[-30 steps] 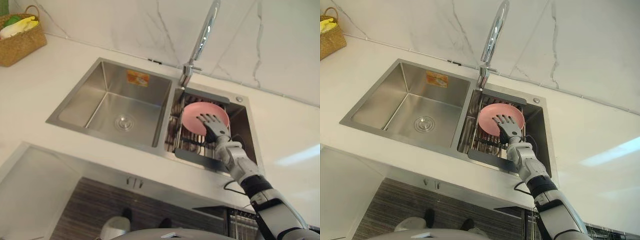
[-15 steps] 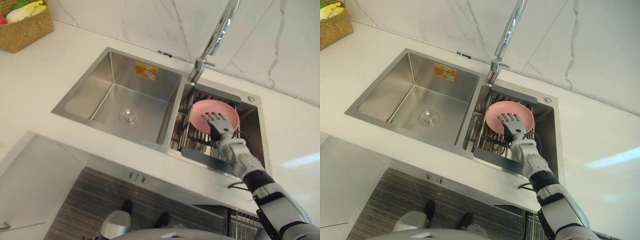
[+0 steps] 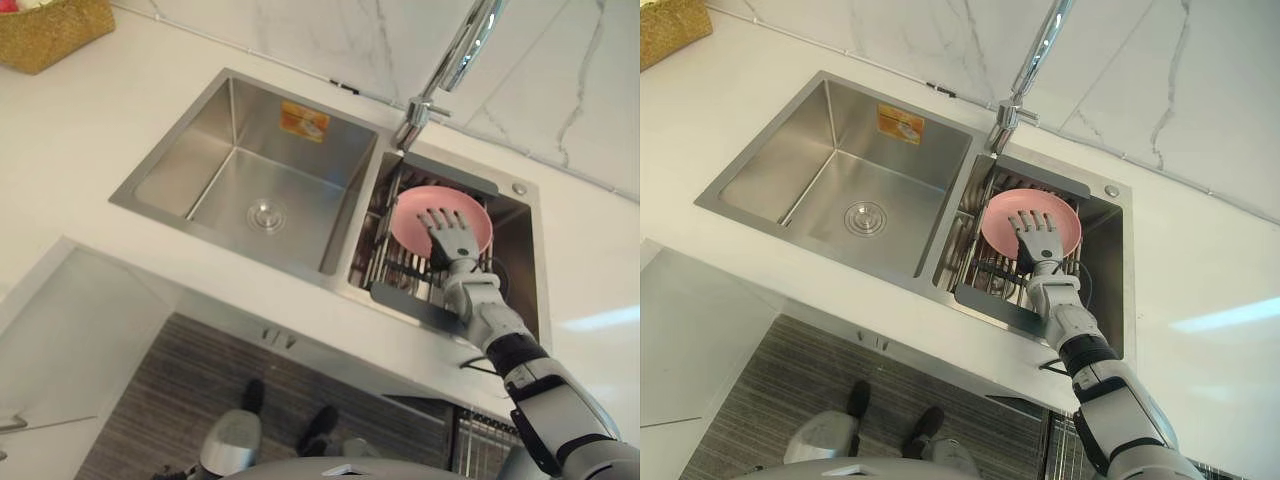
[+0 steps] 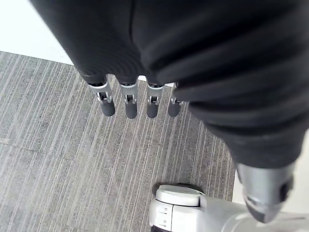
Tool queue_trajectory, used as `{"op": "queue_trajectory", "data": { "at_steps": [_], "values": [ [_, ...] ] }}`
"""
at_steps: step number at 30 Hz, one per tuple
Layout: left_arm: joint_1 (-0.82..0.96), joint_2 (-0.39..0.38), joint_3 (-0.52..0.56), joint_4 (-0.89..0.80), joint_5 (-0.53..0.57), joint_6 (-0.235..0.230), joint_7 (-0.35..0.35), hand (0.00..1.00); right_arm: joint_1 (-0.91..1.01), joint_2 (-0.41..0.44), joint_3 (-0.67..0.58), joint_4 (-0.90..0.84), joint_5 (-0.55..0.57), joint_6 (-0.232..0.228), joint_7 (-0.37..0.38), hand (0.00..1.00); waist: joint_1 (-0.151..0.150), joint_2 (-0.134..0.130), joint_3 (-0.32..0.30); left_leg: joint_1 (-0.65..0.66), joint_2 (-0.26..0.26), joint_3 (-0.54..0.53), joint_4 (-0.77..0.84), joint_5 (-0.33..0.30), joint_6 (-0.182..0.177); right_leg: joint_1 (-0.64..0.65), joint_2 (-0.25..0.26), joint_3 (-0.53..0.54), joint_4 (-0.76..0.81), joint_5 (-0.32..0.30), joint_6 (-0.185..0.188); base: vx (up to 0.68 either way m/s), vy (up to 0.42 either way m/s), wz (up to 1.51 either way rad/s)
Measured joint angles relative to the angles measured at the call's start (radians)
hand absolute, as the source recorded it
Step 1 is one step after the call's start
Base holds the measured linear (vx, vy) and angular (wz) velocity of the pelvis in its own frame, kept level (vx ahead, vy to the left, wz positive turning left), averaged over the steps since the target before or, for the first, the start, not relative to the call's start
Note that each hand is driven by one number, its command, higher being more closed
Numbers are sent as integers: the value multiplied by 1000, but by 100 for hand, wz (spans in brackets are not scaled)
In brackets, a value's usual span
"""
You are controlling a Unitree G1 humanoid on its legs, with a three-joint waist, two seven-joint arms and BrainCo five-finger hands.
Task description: Walk over to the sink, pick up the cup, carry it to the dishwasher, place the cup inside the dishwasher, then close the dishwasher door
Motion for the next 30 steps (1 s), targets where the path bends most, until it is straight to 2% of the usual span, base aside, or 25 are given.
{"op": "queue_trajectory", "data": {
  "at_steps": [3,7,13,14,17,18,19,21,22,24,25,26,27,30],
  "values": [
    [-2,0,0,1,0,-5,1,0,-9,-1,0,0,-23,7,-33,0,-3,1,10,-9,1,0,0,2,-3,-7,1,1,0,0,0,-18,11,3],
    [-4,0,0,0,0,-34,19,0,-13,-4,0,-1,-26,8,-45,0,-3,1,10,-18,2,0,0,4,-6,-16,2,5,2,0,0,0,0,0],
    [-18,0,-2,0,-21,-61,27,0,-21,-13,0,4,14,11,-94,0,-4,13,24,-26,2,-1,0,5,-8,-22,4,13,2,0,0,3,1,1],
    [-18,0,-2,0,-29,-64,28,0,-23,-17,0,3,25,16,-108,0,-4,8,27,-25,3,-2,1,5,-8,-22,7,23,2,0,0,0,0,0],
    [-18,0,-2,0,-28,-66,29,0,-32,-23,0,5,49,24,-121,0,-5,9,37,-28,3,-2,0,5,-7,-23,7,25,1,0,0,4,4,3],
    [-18,0,-2,0,-28,-67,29,0,-38,-23,0,7,49,24,-122,0,-6,17,45,-29,3,-2,0,4,-6,-24,7,25,0,0,0,0,0,0],
    [-20,-1,-2,0,-28,-67,30,0,-53,-23,0,11,49,24,-128,0,-11,9,49,-29,3,-1,0,3,-5,-24,7,25,0,0,0,0,0,0],
    [-26,-1,-6,0,-28,-66,30,0,-68,-26,-2,11,54,24,-144,0,-15,20,63,-35,3,-1,0,3,-4,-30,9,27,-4,0,0,0,0,0],
    [-31,-1,-11,-1,-28,-66,30,0,-77,-30,-2,12,57,24,-152,0,-17,9,58,-42,3,0,0,3,-5,-36,9,27,-5,0,-1,0,0,0],
    [-33,0,-19,-1,-28,-66,30,0,-93,-31,-6,21,64,25,-158,0,-18,21,68,-47,3,1,-1,5,-8,-42,10,31,-6,0,-1,0,0,0],
    [-33,0,-21,-1,-28,-66,30,0,-99,-32,-7,26,65,25,-164,0,-19,16,66,-46,3,3,-1,5,-8,-42,10,33,-6,0,-1,0,0,0],
    [-33,0,-21,-1,-28,-66,30,0,-107,-33,-8,35,74,25,-170,0,-19,26,72,-46,3,3,-1,5,-8,-42,11,38,-7,0,-1,0,0,0],
    [-34,-1,-22,-1,-28,-67,30,0,-110,-39,-8,37,87,25,-178,100,-18,23,71,-46,3,4,-1,5,-8,-42,12,44,-7,0,-1,0,0,0],
    [-33,-3,-24,-1,-28,-67,30,0,-112,-51,-10,36,96,25,-197,100,-17,28,75,-48,3,5,-2,5,-8,-43,13,47,-12,0,-1,0,0,0]
  ]
}}
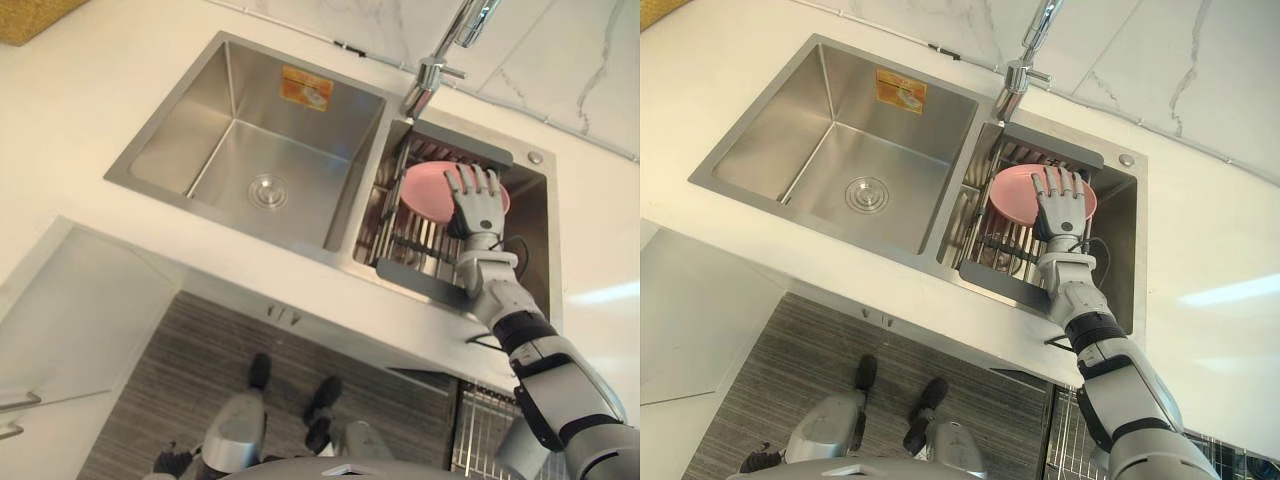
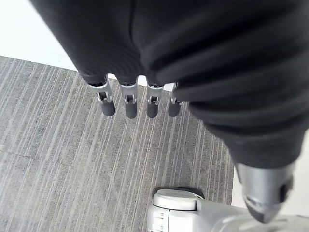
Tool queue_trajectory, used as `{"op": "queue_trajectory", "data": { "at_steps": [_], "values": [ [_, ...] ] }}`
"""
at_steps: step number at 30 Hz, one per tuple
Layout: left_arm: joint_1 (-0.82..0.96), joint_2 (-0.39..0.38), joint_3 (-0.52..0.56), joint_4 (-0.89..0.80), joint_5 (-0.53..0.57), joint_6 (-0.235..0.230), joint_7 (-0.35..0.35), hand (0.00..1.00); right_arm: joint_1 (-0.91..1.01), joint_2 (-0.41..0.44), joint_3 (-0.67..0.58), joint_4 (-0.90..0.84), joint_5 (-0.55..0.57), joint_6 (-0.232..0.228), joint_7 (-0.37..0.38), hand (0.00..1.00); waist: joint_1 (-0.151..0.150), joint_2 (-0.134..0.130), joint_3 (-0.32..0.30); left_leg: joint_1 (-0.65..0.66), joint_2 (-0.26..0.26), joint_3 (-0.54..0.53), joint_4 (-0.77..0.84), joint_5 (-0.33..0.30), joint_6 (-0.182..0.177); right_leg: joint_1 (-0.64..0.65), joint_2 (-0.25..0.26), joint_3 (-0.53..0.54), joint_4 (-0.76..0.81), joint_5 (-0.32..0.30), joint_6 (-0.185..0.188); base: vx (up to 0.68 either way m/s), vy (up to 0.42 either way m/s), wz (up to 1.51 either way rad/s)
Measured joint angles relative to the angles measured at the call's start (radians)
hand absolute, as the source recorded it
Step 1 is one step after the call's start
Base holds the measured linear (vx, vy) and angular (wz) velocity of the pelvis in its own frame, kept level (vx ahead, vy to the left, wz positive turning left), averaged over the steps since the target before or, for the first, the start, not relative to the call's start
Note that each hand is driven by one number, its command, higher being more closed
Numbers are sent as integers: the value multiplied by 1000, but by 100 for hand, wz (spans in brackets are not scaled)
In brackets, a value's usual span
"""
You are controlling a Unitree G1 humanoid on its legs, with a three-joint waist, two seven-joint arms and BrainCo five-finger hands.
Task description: Walk over to the sink, pick up the cup, carry it to the dishwasher, place the cup inside the dishwasher, then close the dishwasher door
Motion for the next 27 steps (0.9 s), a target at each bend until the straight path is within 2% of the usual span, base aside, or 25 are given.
{"op": "queue_trajectory", "data": {
  "at_steps": [15,21,27],
  "values": [
    [-1,-1,-4,-8,0,-1,1,0,0,-19,-2,-39,6,-4,-32,100,-11,0,0,-12,11,25,4,10,-11,-14,9,8,-6,23,-9,55,-9,-3],
    [0,-2,-3,-8,0,-2,9,0,0,-19,-2,-45,6,-32,-38,100,-15,0,0,-8,18,25,6,17,-17,-14,14,9,-6,26,-11,48,-15,-1],
    [0,-7,5,-11,2,-4,15,0,0,-22,-11,-116,38,-40,-38,100,-19,0,0,5,24,49,8,27,-14,-12,20,27,-9,37,-13,54,-5,-9]
  ]
}}
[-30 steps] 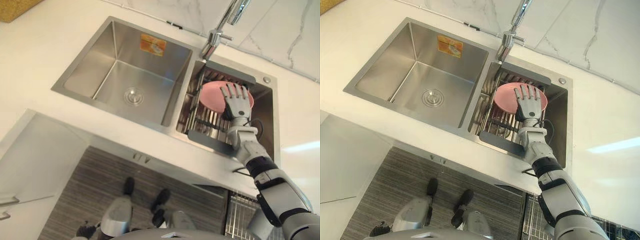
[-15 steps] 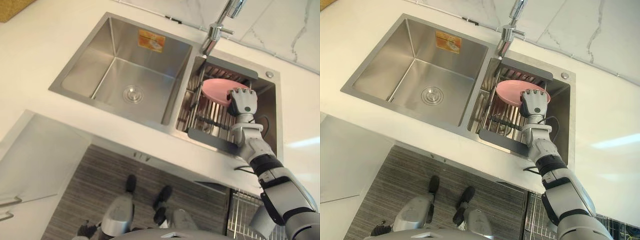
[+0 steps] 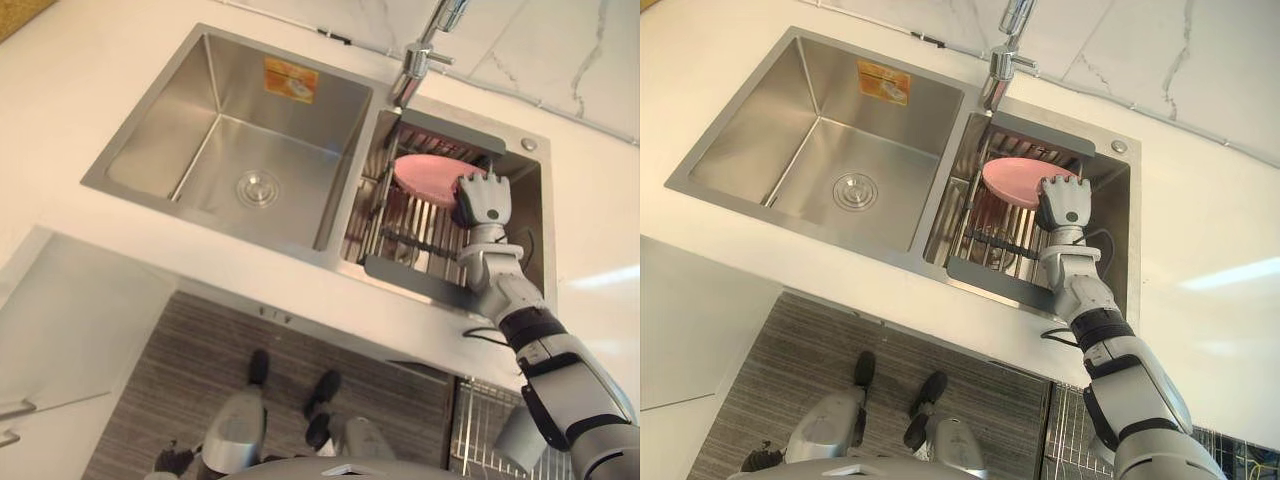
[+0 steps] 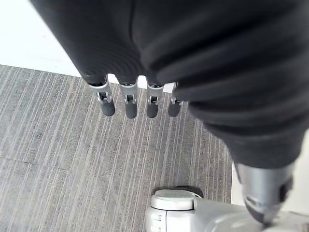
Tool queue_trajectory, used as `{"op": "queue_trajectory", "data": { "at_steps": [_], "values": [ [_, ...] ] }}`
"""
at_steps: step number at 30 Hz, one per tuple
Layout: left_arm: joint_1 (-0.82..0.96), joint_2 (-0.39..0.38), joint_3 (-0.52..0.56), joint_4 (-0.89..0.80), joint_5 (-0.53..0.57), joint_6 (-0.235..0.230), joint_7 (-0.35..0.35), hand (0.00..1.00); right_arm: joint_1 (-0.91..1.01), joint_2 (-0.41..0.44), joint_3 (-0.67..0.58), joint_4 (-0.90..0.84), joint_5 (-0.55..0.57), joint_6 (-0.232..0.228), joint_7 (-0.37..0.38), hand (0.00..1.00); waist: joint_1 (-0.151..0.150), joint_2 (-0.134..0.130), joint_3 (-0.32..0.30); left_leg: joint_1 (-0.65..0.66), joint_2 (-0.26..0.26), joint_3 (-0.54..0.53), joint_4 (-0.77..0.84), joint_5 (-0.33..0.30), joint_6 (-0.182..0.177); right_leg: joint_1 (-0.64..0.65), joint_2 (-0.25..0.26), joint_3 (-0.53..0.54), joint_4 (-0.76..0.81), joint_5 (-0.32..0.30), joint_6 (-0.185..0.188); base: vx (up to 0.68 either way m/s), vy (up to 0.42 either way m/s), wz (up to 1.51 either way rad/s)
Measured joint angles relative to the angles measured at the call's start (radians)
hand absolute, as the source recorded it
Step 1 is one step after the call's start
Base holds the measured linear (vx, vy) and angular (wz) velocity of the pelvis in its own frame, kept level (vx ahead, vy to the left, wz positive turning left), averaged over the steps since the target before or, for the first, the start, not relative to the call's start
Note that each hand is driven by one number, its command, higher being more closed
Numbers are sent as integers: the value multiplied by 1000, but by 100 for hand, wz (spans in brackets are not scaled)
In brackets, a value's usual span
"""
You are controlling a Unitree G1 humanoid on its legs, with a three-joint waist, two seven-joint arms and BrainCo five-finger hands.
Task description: Walk over to the sink, pick up the cup, carry it to the dishwasher, place the cup inside the dishwasher, then close the dishwasher door
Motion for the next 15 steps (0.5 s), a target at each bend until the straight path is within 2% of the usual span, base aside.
{"op": "queue_trajectory", "data": {
  "at_steps": [7,11,15],
  "values": [
    [1,-2,0,0,42,13,0,0,15,1,-24,-147,-7,-24,9,100,-16,0,-4,57,7,28,-7,-3,12,45,9,27,-8,5,-7,54,0,-10],
    [2,-3,-1,1,75,24,-1,0,34,0,-77,-228,-40,-49,23,100,-38,3,-35,69,7,36,-8,-6,14,51,9,35,-8,5,-7,23,18,-9],
    [7,-3,-1,10,76,34,0,0,57,0,-117,-281,-55,-70,44,100,-39,4,-74,97,10,58,-8,-24,9,71,12,57,-9,0,-4,15,21,-16]
  ]
}}
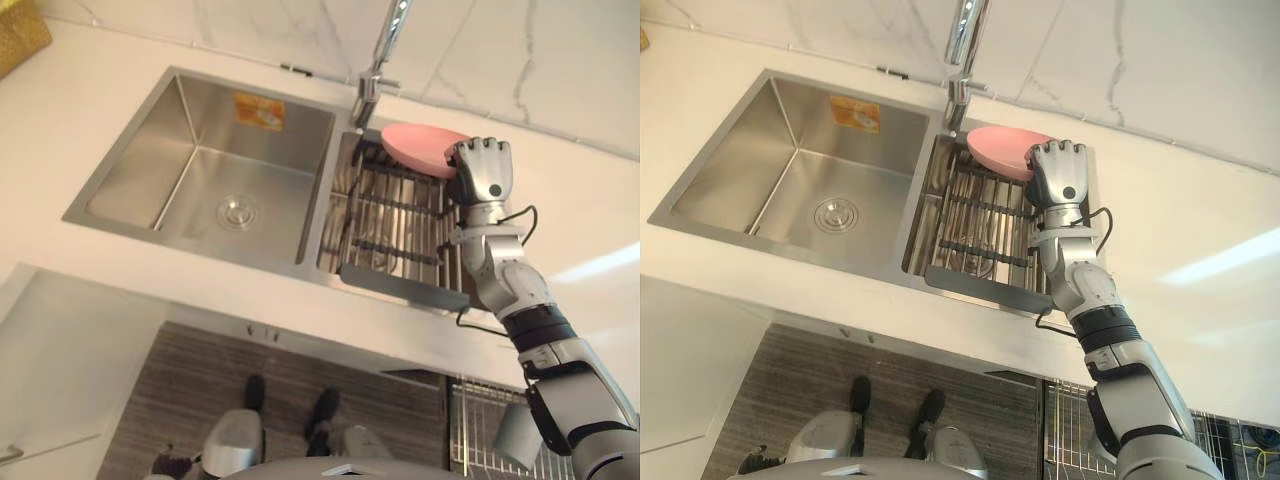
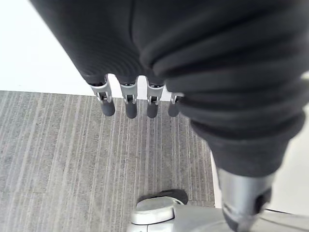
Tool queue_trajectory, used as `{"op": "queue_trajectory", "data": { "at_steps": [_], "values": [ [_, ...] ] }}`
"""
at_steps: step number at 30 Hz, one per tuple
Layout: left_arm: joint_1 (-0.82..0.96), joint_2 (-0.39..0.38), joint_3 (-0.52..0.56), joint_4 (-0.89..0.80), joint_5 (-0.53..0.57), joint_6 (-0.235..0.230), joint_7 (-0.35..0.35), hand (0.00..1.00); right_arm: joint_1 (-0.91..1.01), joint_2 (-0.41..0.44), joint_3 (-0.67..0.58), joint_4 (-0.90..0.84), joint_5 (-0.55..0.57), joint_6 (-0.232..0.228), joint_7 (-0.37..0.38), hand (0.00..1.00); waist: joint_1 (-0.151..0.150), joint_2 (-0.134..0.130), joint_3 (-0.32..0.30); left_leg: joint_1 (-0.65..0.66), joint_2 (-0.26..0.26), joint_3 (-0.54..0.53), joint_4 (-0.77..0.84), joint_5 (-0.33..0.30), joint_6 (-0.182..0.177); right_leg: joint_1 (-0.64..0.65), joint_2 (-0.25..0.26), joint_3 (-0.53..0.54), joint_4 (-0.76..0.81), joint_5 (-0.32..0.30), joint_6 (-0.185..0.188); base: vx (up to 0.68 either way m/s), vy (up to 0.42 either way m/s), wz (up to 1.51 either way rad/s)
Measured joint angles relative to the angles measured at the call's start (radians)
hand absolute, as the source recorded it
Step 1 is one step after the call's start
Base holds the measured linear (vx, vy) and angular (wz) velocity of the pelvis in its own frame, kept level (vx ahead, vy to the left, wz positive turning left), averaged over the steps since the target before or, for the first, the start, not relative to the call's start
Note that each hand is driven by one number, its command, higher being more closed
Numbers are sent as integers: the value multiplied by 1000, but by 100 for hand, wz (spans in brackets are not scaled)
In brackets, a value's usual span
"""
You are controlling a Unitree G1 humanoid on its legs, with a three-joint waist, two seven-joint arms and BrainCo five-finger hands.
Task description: Walk over to the sink, pick up the cup, carry it to the dishwasher, place the cup inside the dishwasher, then close the dishwasher door
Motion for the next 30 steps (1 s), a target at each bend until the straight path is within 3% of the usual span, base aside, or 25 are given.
{"op": "queue_trajectory", "data": {
  "at_steps": [3,12,18,24,26,28,29,30],
  "values": [
    [1,0,-1,12,1,9,0,0,25,0,1,-38,-21,-24,8,100,-7,1,-41,8,0,12,0,-7,-1,1,0,12,0,-4,3,25,22,-13],
    [22,0,-2,31,2,23,-1,0,96,-31,-43,-220,-37,-63,90,100,-44,2,-89,42,2,88,1,-21,2,3,1,81,0,5,5,12,37,-23],
    [35,1,-19,44,0,46,-5,0,266,-97,-235,-307,-20,-76,93,100,-98,7,-112,76,0,173,7,-51,7,-4,1,165,5,14,12,16,55,-45],
    [31,6,-41,62,-13,81,-6,0,426,-145,-400,-308,2,-87,31,100,-156,4,-136,77,-8,277,8,-76,19,-83,-9,229,51,0,21,8,80,-55],
    [29,11,-40,69,-31,106,-9,0,455,-147,-411,-307,10,-86,6,100,-159,-5,-141,70,-2,337,27,-90,24,-110,-21,201,61,-13,22,9,95,-80],
    [22,9,-11,69,-44,153,-7,0,468,-138,-410,-284,24,-87,-25,100,-154,-1,-148,37,50,440,78,-116,44,-139,-41,0,79,-138,5,13,109,-118],
    [20,3,4,68,-45,164,-6,0,461,-130,-407,-268,31,-87,-32,100,-146,7,-153,29,69,473,85,-120,46,-145,-47,-76,102,-158,-23,-16,110,-164],
    [18,3,38,69,-88,179,4,0,425,-116,-377,-221,59,-85,-48,100,-133,-7,-152,21,109,543,93,-129,41,-170,-74,-227,179,-143,-87,-42,65,-177]
  ]
}}
